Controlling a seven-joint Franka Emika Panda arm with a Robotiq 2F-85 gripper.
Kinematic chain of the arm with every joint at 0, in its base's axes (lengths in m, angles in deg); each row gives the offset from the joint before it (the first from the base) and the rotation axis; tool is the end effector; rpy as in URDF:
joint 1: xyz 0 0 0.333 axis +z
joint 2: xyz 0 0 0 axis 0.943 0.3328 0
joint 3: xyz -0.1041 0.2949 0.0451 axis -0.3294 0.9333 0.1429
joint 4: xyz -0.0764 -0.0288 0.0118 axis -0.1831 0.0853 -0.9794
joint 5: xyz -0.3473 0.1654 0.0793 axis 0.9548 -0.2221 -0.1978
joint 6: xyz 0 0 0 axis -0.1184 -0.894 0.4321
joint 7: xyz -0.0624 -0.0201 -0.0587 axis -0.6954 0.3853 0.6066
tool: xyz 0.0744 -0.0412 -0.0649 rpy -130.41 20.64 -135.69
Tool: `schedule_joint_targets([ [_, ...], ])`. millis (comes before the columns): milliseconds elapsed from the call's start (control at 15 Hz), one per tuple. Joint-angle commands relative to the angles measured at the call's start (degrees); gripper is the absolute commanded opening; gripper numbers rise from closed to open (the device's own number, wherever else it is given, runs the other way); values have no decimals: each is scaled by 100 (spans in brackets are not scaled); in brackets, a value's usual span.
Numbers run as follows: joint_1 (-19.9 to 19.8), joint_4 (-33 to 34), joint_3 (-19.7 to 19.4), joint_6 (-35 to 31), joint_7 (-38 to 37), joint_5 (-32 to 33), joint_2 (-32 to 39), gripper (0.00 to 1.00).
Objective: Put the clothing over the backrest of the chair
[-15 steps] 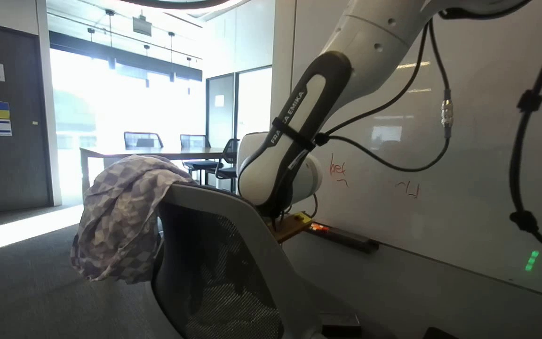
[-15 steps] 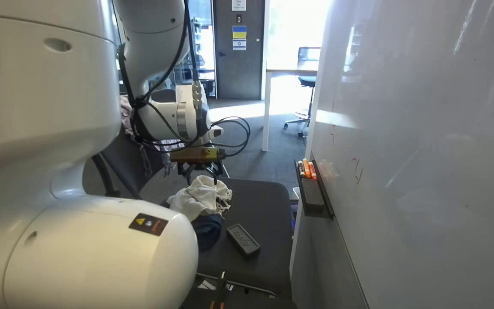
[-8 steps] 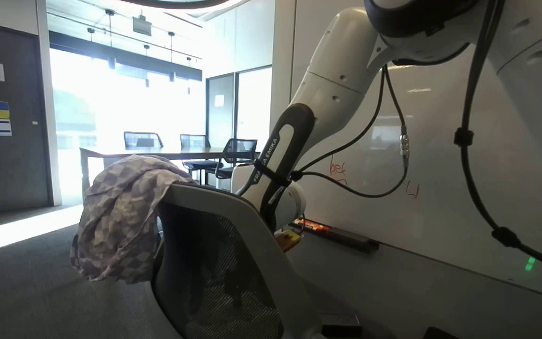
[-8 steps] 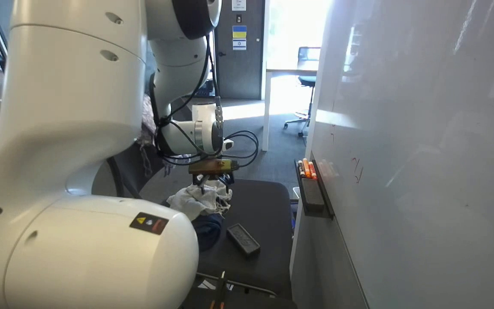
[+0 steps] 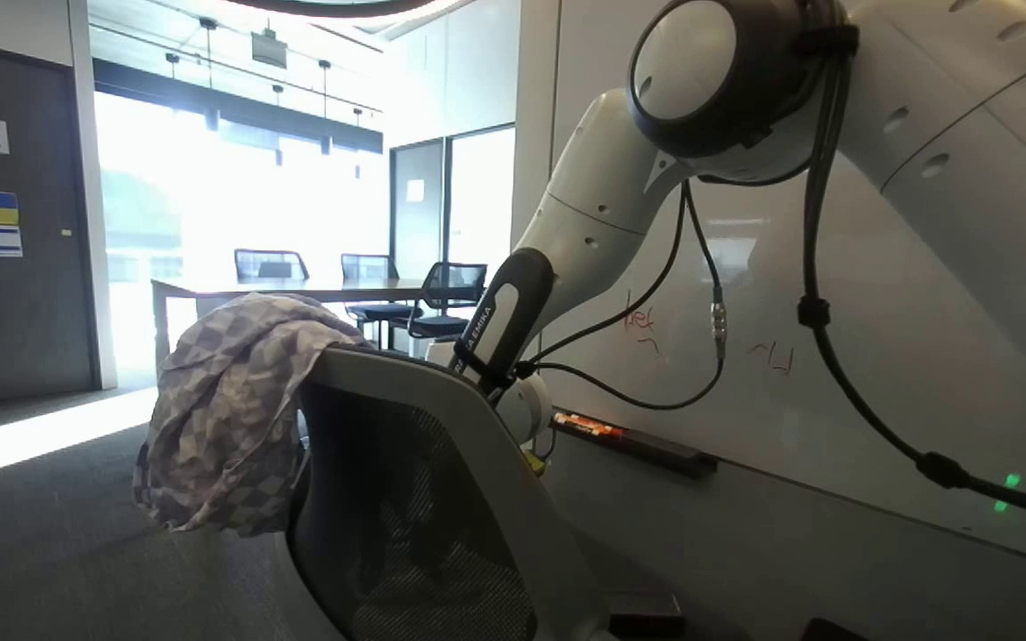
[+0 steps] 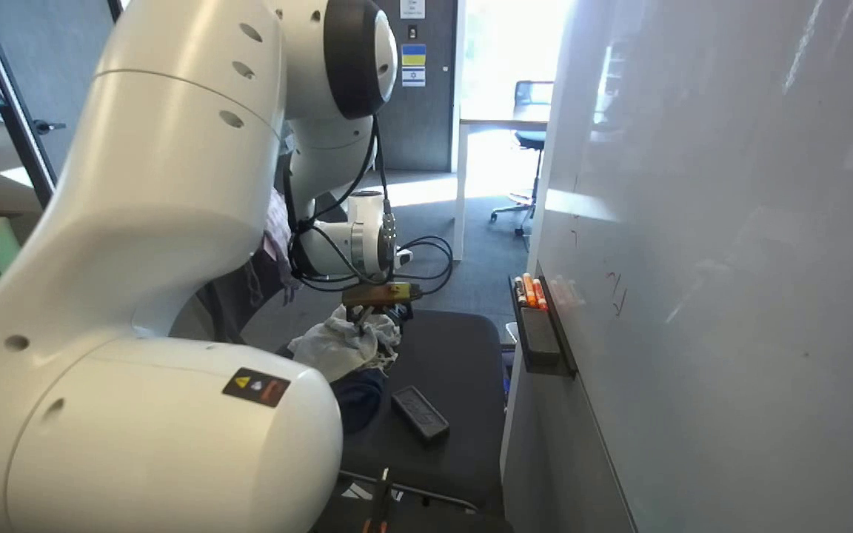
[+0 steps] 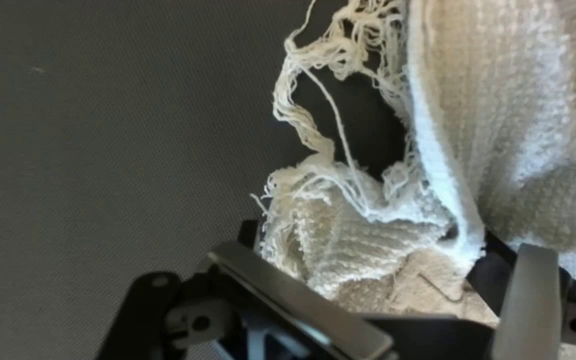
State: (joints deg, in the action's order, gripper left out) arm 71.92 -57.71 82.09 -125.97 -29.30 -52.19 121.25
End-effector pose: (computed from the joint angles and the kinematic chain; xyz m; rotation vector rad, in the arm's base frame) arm 0.5984 0.0240 0.1120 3.0609 0.3080 0.0479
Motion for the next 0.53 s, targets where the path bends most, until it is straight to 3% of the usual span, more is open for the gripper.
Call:
schedule_joint_targets([
  [0, -101, 402, 48, 59, 244, -140, 312, 75],
  [467, -237, 333, 206, 82, 288, -426, 263, 21],
])
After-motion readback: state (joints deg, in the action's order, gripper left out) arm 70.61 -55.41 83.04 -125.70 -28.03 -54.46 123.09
